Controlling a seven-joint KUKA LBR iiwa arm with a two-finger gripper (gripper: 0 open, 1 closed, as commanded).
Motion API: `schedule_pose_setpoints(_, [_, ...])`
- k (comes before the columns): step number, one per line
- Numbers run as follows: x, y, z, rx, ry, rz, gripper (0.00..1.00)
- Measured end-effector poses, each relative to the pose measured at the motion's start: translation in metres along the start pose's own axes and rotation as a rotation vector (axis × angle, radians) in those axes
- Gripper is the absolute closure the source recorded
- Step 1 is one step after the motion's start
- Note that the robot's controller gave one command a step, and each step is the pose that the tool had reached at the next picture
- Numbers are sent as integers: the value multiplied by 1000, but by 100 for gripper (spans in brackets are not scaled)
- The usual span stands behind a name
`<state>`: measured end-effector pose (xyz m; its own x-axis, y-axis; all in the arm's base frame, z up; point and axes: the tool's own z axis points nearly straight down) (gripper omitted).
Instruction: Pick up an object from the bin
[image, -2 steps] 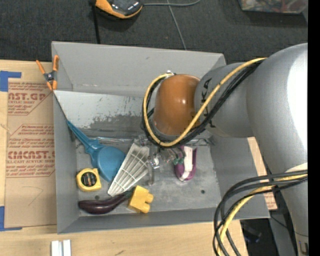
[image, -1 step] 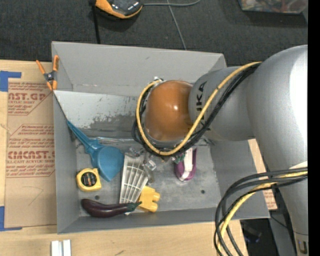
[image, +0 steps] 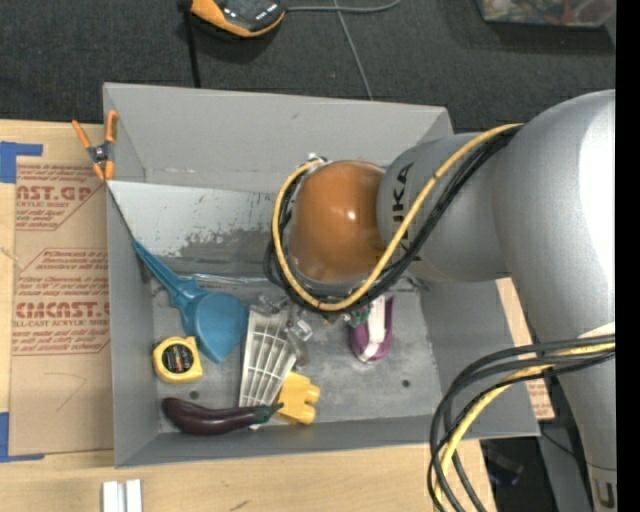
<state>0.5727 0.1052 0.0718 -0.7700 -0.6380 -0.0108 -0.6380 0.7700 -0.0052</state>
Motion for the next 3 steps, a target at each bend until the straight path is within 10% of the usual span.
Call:
schedule_pose_setpoints(2, [2,-9,-19,-1,-2,-3,100])
schedule_pose_setpoints(3, [-31,11,-57,-4,-2,-703,100])
